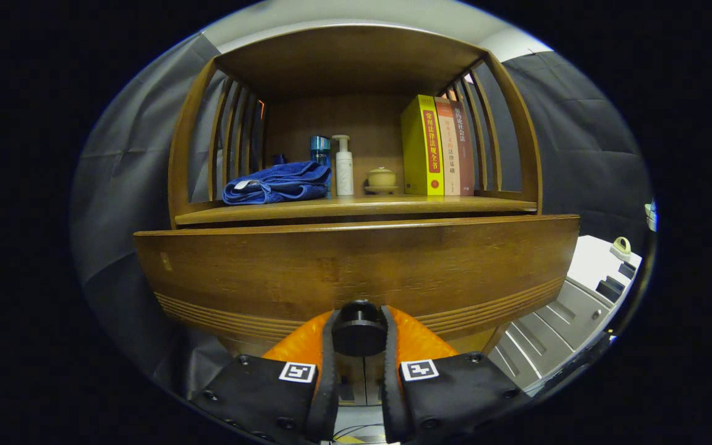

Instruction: Pull open the drawer, take out the items inside it, and place them on the countertop above the cabinet.

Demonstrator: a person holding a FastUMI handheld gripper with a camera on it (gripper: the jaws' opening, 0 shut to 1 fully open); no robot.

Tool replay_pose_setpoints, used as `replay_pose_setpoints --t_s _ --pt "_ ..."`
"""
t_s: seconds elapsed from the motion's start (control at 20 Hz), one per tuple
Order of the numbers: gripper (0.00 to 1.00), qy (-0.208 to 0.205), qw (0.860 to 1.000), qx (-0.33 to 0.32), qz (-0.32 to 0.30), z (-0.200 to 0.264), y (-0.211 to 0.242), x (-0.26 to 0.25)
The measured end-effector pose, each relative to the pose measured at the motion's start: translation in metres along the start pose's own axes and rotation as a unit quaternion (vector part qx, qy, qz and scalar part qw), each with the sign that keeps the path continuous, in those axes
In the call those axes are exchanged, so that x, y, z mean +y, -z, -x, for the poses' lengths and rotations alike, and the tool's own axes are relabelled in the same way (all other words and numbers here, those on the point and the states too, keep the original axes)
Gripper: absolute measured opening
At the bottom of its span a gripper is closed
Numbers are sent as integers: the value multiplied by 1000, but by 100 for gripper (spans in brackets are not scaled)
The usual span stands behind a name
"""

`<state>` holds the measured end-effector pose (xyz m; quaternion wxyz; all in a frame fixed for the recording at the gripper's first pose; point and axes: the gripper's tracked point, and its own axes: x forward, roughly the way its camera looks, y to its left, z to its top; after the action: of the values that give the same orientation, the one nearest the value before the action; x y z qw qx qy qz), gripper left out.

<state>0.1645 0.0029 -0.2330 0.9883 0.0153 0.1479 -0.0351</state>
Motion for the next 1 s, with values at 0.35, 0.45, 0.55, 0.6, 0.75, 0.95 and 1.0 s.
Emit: replay_pose_setpoints --t_s 0.35,0.45,0.55,0.6,0.75,0.95,1.0 --pt "37 4 1000 4 5 38 8 -1" --pt "37 3 1000 5 8 45 9 -1" --pt "37 3 1000 7 5 55 11 -2" --pt "37 4 1000 9 2 62 12 -1" --pt "37 5 1000 12 9 78 16 -2" --pt "37 4 1000 18 2 89 23 -2" --pt "37 4 1000 22 1 89 26 -3"
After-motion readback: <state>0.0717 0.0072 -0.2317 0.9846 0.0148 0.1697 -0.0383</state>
